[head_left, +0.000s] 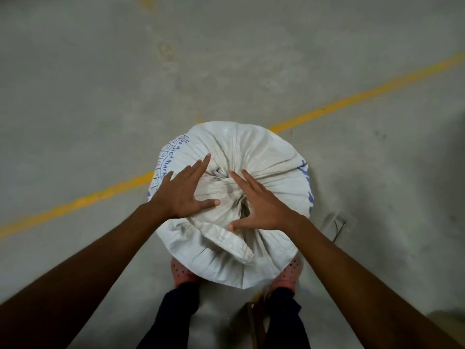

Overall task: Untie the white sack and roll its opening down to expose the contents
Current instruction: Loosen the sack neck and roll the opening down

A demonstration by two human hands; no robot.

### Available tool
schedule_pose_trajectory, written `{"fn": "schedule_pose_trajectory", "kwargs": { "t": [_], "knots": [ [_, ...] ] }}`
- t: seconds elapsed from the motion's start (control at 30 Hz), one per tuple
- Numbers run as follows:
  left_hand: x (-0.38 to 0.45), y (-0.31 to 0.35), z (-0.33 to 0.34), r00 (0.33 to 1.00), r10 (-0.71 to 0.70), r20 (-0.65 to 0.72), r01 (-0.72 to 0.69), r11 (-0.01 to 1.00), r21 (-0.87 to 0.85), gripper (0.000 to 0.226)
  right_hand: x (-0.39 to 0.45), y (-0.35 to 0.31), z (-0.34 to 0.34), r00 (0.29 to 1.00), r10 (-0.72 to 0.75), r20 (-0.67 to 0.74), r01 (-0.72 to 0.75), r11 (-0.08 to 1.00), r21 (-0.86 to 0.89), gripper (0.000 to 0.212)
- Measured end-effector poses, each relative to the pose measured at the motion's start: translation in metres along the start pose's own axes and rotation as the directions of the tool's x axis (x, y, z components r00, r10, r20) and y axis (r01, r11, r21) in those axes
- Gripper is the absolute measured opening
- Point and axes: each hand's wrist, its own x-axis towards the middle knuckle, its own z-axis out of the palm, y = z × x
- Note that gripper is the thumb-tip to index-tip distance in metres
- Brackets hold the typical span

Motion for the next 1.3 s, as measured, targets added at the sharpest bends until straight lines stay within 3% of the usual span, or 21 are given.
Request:
{"fn": "schedule_pose_trajectory", "kwargs": {
  "t": [0.13, 0.3, 0.47, 0.63, 0.77, 0.93, 1.13, 1.3],
  "knots": [
    [-0.009, -0.024, 0.006, 1.0, 0.009, -0.013, -0.01, 0.998, -0.064, 0.126, -0.003, -0.045, 0.036, 0.99, 0.133, 0.042, -0.129, 0.989, -0.074, 0.139],
    [-0.011, -0.032, 0.008, 1.0, 0.003, -0.001, -0.003, 0.993, -0.114, 0.126, -0.007, -0.068, 0.081, 0.977, 0.206, -0.049, -0.211, 0.94, -0.268, 0.146],
    [-0.013, -0.031, 0.004, 1.0, 0.009, -0.011, -0.011, 0.986, -0.165, 0.125, -0.001, -0.049, 0.092, 0.958, 0.139, -0.252, -0.196, 0.957, -0.216, 0.108],
    [-0.017, -0.044, -0.003, 0.986, 0.048, -0.158, -0.104, 0.923, -0.37, 0.124, 0.01, -0.025, 0.068, 0.916, -0.052, -0.397, 0.017, 0.996, -0.092, 0.065],
    [-0.025, -0.057, -0.004, 0.963, 0.038, -0.266, -0.162, 0.871, -0.463, 0.122, 0.017, -0.018, 0.037, 0.893, 0.038, -0.449, 0.027, 0.99, 0.138, 0.047],
    [-0.03, -0.052, 0.0, 0.925, 0.12, -0.361, -0.25, 0.906, -0.341, 0.121, 0.031, -0.006, 0.007, 0.872, 0.195, -0.449, -0.074, 0.959, 0.272, 0.032],
    [-0.027, -0.031, 0.007, 0.78, 0.332, -0.53, -0.378, 0.925, 0.022, 0.109, 0.033, 0.02, -0.017, 0.813, 0.329, -0.48, -0.161, 0.92, 0.357, 0.03],
    [-0.018, -0.021, 0.008, 0.777, 0.429, -0.46, -0.4, 0.902, 0.165, 0.09, 0.036, 0.049, -0.019, 0.793, 0.37, -0.483, -0.211, 0.912, 0.353, 0.036]
  ]
}}
